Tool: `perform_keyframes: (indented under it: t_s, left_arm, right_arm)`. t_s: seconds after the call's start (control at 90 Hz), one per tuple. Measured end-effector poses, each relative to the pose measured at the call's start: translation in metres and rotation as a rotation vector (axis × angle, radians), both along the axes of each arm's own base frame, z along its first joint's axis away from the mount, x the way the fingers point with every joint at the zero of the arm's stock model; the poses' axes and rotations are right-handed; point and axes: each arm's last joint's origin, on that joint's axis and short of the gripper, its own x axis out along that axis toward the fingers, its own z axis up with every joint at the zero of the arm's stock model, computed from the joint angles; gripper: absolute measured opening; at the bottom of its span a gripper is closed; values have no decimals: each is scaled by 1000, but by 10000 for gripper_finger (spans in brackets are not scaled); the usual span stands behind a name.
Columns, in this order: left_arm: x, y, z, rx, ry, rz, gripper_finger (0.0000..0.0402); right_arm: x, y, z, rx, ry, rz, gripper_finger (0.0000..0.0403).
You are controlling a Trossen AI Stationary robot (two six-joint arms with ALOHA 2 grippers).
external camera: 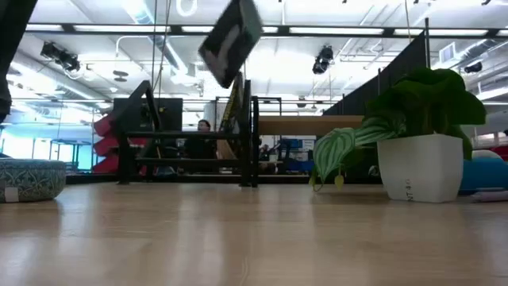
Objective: Stock shelves
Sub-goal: Remove the blue book from the black book shelf
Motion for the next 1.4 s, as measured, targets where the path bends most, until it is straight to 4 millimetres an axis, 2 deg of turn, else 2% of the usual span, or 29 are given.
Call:
perform_keyframes:
  t_s: [0.133, 0.233, 0.322, 0.433, 0.567, 0.656, 0.722, 0.867, 1.011, 1.122, 1.189, 1.256, 1.322, 1.4]
  left_arm:
    - [-10, -56, 4, -81, -29, -244, 0]
    - [-20, -96, -5, -231, -46, -362, 0]
    - [-24, -131, -22, -352, -67, -391, 0]
    - [-25, -171, -57, -456, -74, -377, 0]
    - [-27, -201, -121, -565, -80, -241, 0]
    - [-28, -213, -169, -623, -132, -152, 0]
    - [-27, -218, -196, -669, -218, -139, 0]
    - [-31, -222, -240, -822, -403, -188, 0]
    - [-46, -211, -276, -905, -554, -203, 0]
    - [-54, -202, -307, -944, -601, -164, 0]
    - [-56, -198, -313, -962, -638, -161, 0]
    - [-57, -198, -309, -975, -665, -188, 0]
    - [-55, -200, -293, -988, -704, -272, 0]
    - [-55, -204, -264, -1010, -767, -428, 0]
  right_arm:
    - [0, 0, 0, 0, 0, 0, 194]
    - [0, 0, 0, 0, 0, 0, 192]
    - [0, 0, 0, -9, -2, 3, 192]
    - [2, 1, 2, -10, -12, 10, 194]
    - [4, 4, 5, -11, -35, 31, 193]
    - [5, 6, 7, -14, -49, 48, 191]
    - [5, 7, 8, -11, -56, 62, 189]
    - [5, 10, 10, 4, -64, 83, 190]
    - [5, 10, 11, 5, -67, 88, 192]
    - [5, 11, 12, 13, -72, 89, 189]
    - [6, 11, 12, 12, -71, 93, 188]
    - [6, 11, 12, 19, -70, 94, 187]
    - [6, 12, 12, 15, -73, 97, 187]
    - [6, 11, 12, 7, -73, 99, 189]
